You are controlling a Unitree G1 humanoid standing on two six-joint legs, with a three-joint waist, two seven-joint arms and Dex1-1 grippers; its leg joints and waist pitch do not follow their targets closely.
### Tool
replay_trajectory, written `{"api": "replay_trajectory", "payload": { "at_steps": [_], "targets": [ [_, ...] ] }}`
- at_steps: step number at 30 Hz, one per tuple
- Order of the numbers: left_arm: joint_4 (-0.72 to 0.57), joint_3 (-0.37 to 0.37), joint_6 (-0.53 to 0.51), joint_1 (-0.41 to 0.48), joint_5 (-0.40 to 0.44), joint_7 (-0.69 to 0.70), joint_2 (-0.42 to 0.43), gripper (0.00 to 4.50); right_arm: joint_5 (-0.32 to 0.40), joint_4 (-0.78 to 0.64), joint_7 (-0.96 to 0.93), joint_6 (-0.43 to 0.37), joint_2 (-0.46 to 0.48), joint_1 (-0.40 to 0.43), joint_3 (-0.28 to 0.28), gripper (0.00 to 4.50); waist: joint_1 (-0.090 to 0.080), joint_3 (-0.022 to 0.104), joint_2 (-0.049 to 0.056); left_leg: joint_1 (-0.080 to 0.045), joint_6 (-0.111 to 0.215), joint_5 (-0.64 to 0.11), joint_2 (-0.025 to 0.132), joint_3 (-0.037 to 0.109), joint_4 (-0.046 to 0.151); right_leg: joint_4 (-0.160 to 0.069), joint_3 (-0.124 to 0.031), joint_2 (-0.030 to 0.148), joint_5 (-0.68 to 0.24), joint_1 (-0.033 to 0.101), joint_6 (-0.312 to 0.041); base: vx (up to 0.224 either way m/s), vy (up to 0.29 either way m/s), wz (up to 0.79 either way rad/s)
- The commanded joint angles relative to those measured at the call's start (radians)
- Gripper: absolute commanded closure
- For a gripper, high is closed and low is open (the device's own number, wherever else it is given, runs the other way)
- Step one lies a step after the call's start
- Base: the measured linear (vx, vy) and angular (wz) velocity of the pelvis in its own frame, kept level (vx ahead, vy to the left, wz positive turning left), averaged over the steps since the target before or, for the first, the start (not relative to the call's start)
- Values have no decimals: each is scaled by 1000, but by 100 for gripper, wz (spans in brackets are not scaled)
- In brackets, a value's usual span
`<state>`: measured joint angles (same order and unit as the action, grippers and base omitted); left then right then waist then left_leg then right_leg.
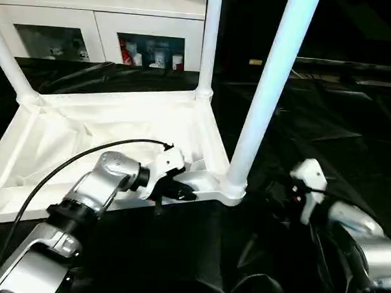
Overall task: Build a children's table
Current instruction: Rotate leg to tighten
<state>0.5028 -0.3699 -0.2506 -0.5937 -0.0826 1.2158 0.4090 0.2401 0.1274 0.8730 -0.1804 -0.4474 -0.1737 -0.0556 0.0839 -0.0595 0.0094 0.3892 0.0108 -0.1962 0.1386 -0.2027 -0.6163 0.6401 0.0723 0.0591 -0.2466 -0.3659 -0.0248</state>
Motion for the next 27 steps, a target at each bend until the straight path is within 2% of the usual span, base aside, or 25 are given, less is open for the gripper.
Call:
{"api": "replay_trajectory", "payload": {
  "at_steps": [1, 5, 7, 10, 12, 13, 14, 17, 19, 20, 27],
  "targets": [
    [-2, 14, 23, 20, -34, 18, -17, 450, -20, 16, 30, 22, -10, -17, -35, 40, -3, 54, -22, -20, 50, -160, 113, 56, 80, -94, -73, 135, -143, 30, -226, 0, 0, 0],
    [-9, 13, 25, 24, -32, 13, -33, 450, -67, 78, 74, 72, -9, -60, -87, 40, -1, 53, -29, -23, 50, -155, 113, 55, 80, -98, -74, 134, -197, 26, -208, 0, 0, 0],
    [-11, 12, 27, 24, -30, 11, -36, 450, -79, 108, 73, 90, -3, -83, -94, 40, -1, 55, -28, -25, 51, -140, 115, 55, 80, -94, -72, 132, -178, 24, -210, 0, 0, 0],
    [-14, 15, 27, 24, -28, 11, -37, 450, -84, 148, 62, 106, 14, -115, -94, 40, 0, 58, -32, -25, 66, -107, 115, 52, 79, -84, -72, 130, -98, 25, -224, 0, 0, 0],
    [-14, 16, 28, 24, -27, 12, -36, 450, -81, 160, 59, 108, 22, -125, -92, 40, 0, 58, -32, -25, 69, -105, 114, 52, 79, -85, -72, 130, -92, 25, -225, 0, 0, 0],
    [-13, 19, 30, 24, -24, 8, -36, 450, -71, 183, 66, 118, 31, -143, -92, 40, 1, 58, -40, -25, 72, -111, 114, 50, 78, -86, -72, 132, -96, 25, -227, 0, 0, 0],
    [-12, 19, 30, 24, -23, 7, -36, 450, -69, 190, 70, 124, 33, -147, -92, 40, 3, 57, -38, -23, 73, -107, 113, 51, 77, -86, -72, 134, -105, 27, -226, 0, 0, 0],
    [-11, 21, 32, 25, -19, 7, -36, 450, -62, 209, 91, 134, 37, -154, -93, 69, 2, 56, -42, -24, 70, -117, 114, 51, 78, -90, -72, 133, -137, 26, -216, 0, 0, 0],
    [-10, 22, 32, 25, -18, 7, -36, 450, -61, 215, 96, 135, 37, -156, -94, 81, 4, 56, -40, -24, 65, -120, 115, 52, 79, -89, -72, 133, -143, 26, -214, 0, 0, 0],
    [-10, 23, 33, 25, -16, 5, -36, 450, -61, 223, 99, 139, 39, -159, -96, 105, 3, 55, -41, -25, 62, -125, 116, 53, 81, -89, -72, 131, -143, 25, -214, 0, 0, 0],
    [-11, 19, 27, 24, -10, 4, -36, 450, -60, 255, 116, 152, 53, -168, -99, 145, 2, 55, -47, -27, 51, -135, 116, 52, 82, -89, -73, 133, -137, 25, -222, 0, 0, 0]
  ]
}}
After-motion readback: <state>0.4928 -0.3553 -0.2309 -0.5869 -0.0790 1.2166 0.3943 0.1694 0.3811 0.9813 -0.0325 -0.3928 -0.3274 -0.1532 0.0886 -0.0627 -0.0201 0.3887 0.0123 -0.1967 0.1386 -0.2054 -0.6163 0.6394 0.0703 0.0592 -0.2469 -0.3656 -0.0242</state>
